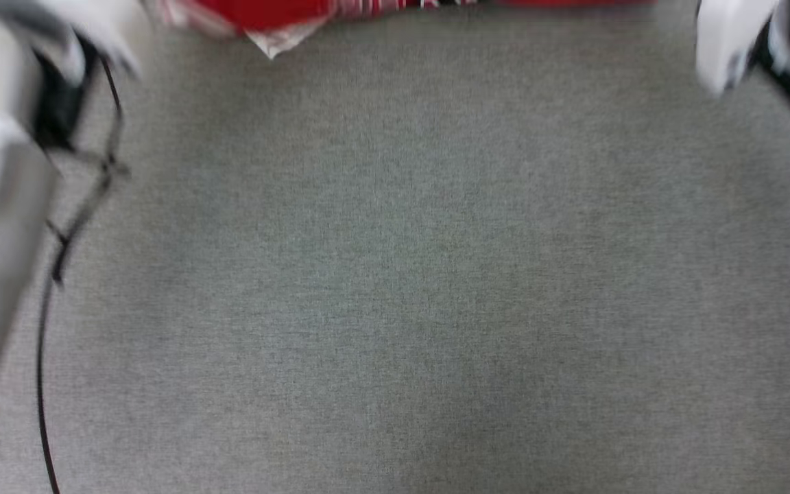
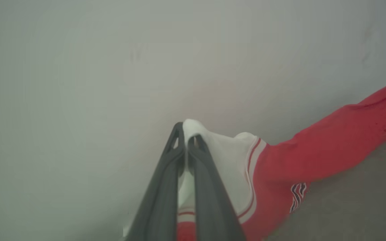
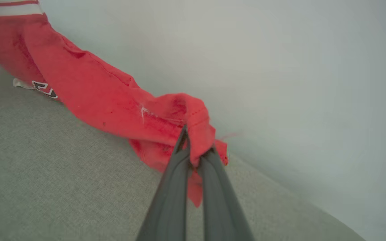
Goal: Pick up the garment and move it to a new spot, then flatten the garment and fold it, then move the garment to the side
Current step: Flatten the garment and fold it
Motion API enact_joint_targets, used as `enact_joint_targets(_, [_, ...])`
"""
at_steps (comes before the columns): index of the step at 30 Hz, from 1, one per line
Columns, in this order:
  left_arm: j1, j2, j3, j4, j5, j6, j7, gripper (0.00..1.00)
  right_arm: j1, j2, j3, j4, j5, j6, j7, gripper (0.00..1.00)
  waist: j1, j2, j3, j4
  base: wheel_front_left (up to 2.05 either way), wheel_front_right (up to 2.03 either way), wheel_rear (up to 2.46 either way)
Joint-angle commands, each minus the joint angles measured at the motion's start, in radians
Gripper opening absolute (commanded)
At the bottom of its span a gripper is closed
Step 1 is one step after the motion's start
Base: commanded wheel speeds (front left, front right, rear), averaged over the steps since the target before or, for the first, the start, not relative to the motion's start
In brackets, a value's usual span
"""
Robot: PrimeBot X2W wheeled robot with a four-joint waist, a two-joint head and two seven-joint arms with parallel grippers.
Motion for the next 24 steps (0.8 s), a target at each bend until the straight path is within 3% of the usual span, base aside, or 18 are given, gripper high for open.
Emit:
enact_joint_targets(1, [0.085,0.006,-0.002,-0.032,-0.012,0.020,-0.008,0.00,0.064,-0.016,0.020,-0.007,0.029,-0.001,-0.016,0.00,-0.0001,-0.0001,-0.046,-0.002,0.00,0.00,0.00])
enact_joint_targets(4, [0.203,0.012,-0.011,-0.079,-0.024,0.038,-0.011,0.00,0.134,-0.033,0.049,-0.013,0.057,-0.001,-0.029,0.00,-0.0001,-0.0001,-0.082,0.001,0.00,0.00,0.00])
enact_joint_targets(15, [0.776,0.087,-0.051,-0.357,-0.130,0.176,0.037,0.00,0.473,-0.132,0.181,-0.080,0.171,-0.001,-0.091,0.00,-0.0001,-0.0001,-0.271,0.017,0.00,0.00,0.00])
enact_joint_targets(24, [1.139,0.146,-0.082,-0.548,-0.214,0.289,0.071,0.00,0.734,-0.219,0.170,-0.139,0.246,-0.001,-0.136,0.00,-0.0001,-0.0001,-0.402,0.024,0.00,0.00,0.00])
